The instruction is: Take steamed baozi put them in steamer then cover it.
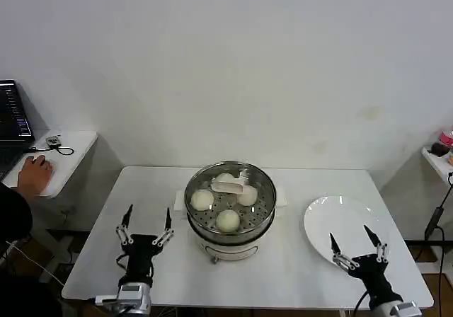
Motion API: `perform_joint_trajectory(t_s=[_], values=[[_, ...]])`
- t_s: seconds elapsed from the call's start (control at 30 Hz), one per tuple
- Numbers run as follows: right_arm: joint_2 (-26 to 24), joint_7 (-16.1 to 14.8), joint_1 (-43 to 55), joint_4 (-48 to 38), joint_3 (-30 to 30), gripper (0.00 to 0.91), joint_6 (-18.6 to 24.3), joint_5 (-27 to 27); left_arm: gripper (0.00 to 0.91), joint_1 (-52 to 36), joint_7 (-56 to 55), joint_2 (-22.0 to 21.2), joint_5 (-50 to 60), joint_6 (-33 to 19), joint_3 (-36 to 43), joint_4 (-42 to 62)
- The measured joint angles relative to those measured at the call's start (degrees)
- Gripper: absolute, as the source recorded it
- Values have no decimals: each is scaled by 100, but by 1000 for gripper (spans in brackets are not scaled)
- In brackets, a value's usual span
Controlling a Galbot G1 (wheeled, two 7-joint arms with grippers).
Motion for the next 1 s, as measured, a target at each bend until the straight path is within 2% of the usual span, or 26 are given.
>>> perform_joint_trajectory(t_s=[1.0], values=[[-143, -36, -195, 156, -257, 907, -405, 130, 907, 519, 166, -102, -415, -192, -316, 250]])
